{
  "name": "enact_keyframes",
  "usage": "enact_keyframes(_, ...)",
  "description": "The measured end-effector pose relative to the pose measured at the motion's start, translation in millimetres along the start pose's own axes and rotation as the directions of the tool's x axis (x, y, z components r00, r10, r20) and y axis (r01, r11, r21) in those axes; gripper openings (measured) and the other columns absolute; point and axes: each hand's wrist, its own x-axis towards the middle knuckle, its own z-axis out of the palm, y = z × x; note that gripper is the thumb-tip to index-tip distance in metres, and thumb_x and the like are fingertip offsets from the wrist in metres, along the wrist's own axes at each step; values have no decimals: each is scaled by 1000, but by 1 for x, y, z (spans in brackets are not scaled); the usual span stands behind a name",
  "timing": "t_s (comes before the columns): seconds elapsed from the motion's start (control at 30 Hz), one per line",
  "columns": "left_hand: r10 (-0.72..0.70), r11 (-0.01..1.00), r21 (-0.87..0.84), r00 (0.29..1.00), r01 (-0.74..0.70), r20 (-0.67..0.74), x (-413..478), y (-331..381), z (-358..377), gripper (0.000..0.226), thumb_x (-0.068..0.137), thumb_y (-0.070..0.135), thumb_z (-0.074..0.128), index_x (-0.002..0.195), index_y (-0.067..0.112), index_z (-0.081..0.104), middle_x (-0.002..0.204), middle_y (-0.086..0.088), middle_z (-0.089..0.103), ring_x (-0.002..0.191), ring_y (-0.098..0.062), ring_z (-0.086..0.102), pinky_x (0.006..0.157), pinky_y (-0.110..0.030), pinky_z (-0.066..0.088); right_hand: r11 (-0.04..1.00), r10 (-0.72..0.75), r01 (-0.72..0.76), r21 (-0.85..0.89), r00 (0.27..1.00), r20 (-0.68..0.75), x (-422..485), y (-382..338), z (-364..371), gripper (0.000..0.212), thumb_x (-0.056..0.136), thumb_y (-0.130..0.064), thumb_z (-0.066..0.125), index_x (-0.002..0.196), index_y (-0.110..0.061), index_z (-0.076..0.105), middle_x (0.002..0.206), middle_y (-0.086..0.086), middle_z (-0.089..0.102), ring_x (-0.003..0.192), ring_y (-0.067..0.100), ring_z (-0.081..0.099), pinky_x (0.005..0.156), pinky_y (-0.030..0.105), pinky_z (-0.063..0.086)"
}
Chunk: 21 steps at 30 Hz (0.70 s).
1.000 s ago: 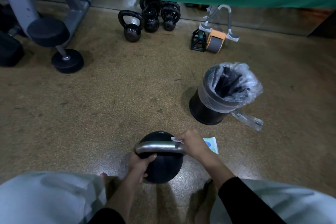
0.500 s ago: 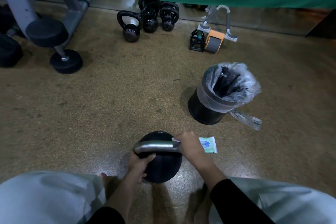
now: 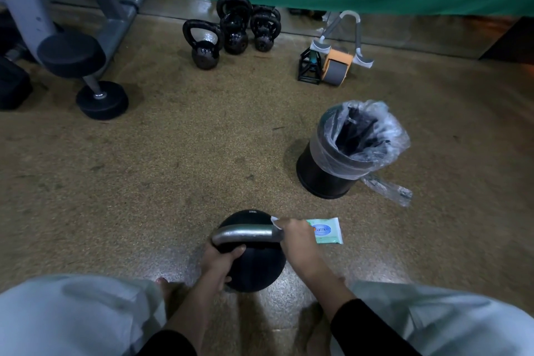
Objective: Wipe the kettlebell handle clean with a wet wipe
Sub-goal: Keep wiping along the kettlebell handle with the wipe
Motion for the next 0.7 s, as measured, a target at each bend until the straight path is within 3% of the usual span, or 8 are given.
enact_keyframes(0.2, -9, 1000, -6, 1000, 9, 3, -1, 2, 0, 61, 75, 17, 82, 124, 21, 46, 116, -8, 58, 114, -36, 52, 78, -50, 53, 990, -50, 61, 125, 995, -90, -27, 12, 12, 64, 84, 9, 44, 133, -32, 52, 142, -11, 49, 115, 16, 58, 91, 21, 43)
enact_keyframes(0.33, -11, 1000, -10, 1000, 11, 2, -1, 2, 1, 60, 76, 17, 81, 124, 23, 46, 118, -7, 57, 117, -36, 51, 80, -51, 52, 990, 5, 13, 139, 992, -126, -19, 13, 16, 64, 84, 9, 43, 134, -31, 52, 134, -6, 57, 112, 15, 59, 91, 19, 43)
enact_keyframes(0.43, -8, 1000, -13, 1000, 8, 2, -1, 0, 1, 64, 74, 19, 83, 126, 23, 47, 121, -8, 59, 114, -35, 52, 77, -49, 52, 980, -44, 76, 184, 984, -174, -21, -3, 25, 62, 79, 13, 45, 126, -24, 61, 135, -3, 57, 116, 18, 60, 97, 21, 43)
enact_keyframes(0.5, -6, 1000, -12, 1000, 6, -2, -1, 0, 1, 63, 74, 18, 82, 126, 22, 47, 118, -8, 59, 109, -32, 52, 77, -48, 52, 971, -74, 119, 205, 973, -216, -29, -1, 40, 63, 76, 13, 49, 122, -27, 63, 136, -5, 56, 123, 10, 55, 99, 16, 40)
enact_keyframes(0.6, -6, 1000, -24, 1000, 6, -1, 0, 1, 1, 61, 75, 16, 81, 125, 22, 47, 115, -7, 59, 102, -29, 51, 78, -48, 52, 971, -49, 110, 213, 960, -276, -36, 13, 48, 61, 77, 9, 55, 118, -36, 62, 136, -15, 54, 118, -1, 56, 89, 11, 47)
enact_keyframes(0.7, -5, 1000, -26, 1000, 5, 1, 2, 0, 1, 63, 74, 18, 82, 126, 23, 47, 119, -7, 60, 108, -33, 53, 78, -50, 53, 968, 11, 72, 241, 945, -326, -28, 14, 43, 60, 72, 13, 60, 113, -30, 67, 126, -8, 63, 108, 6, 65, 86, 14, 48)
